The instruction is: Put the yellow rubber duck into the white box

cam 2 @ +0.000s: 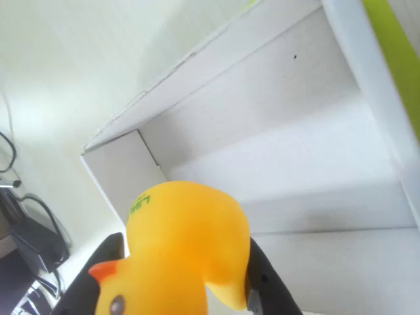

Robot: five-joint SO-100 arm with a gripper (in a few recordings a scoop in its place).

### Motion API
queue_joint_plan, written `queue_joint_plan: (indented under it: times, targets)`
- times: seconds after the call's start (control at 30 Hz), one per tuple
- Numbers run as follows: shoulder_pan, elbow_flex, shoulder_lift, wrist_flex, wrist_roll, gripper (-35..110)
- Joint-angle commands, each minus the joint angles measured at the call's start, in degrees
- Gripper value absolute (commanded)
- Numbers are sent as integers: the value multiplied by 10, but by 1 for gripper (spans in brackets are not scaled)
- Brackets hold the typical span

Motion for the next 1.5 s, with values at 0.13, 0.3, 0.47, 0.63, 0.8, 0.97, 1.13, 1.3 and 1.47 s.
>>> queue_joint_plan:
  times: [0.13,0.3,0.47,0.63,0.8,0.97,1.13,1.3,1.47]
  targets:
    - [14,-42,18,-34,-16,29]
    - [15,-35,18,-51,-21,32]
    - [11,-21,18,-85,-27,35]
    - [4,-16,18,-112,-25,36]
    - [-3,-13,33,-111,-25,34]
    - [-23,-38,92,-51,11,14]
    - [-76,-148,176,136,25,0]
    - [-156,-135,316,181,76,0]
    - [-273,47,496,97,133,0]
